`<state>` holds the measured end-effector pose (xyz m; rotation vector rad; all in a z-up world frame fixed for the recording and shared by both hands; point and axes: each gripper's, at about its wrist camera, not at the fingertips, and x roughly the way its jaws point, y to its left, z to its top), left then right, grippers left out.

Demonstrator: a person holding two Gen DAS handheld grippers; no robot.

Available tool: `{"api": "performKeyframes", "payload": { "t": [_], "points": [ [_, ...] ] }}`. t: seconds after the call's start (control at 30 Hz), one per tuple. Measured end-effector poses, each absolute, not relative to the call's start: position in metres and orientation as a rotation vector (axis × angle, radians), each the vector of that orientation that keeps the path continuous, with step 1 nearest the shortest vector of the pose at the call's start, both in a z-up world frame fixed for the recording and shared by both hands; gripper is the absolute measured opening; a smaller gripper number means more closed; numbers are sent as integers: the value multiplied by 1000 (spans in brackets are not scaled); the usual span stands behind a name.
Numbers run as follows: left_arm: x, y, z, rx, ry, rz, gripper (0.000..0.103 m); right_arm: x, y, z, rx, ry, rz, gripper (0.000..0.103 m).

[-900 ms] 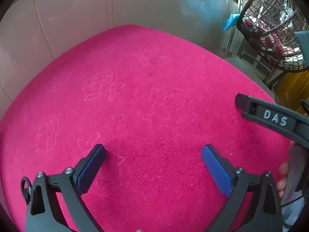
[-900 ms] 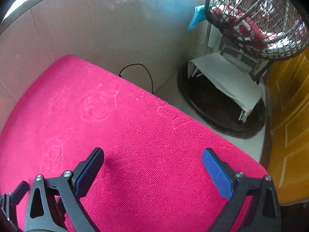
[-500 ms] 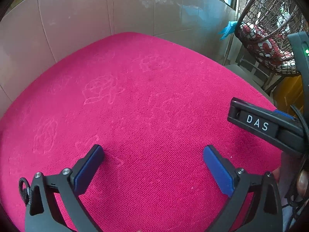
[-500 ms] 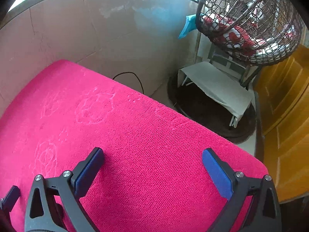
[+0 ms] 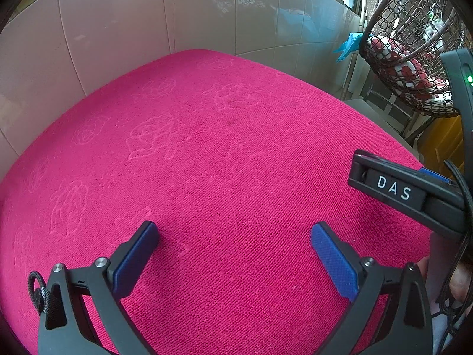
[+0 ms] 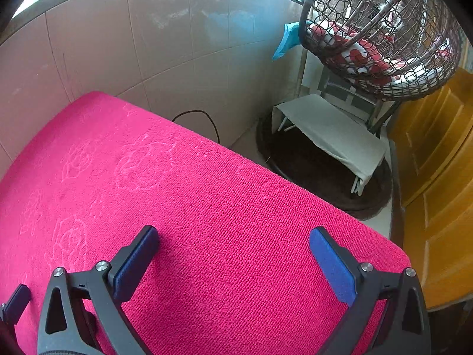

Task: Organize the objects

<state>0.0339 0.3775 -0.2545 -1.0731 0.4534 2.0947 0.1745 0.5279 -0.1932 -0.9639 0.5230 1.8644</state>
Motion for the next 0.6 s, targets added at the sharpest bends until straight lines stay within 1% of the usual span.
{"api": "performKeyframes", "payload": {
  "t": [0.6],
  "points": [
    [31,372,-250,-1065,462,2069,103,169,527,-192,-953,531,1848,103]
  ]
}}
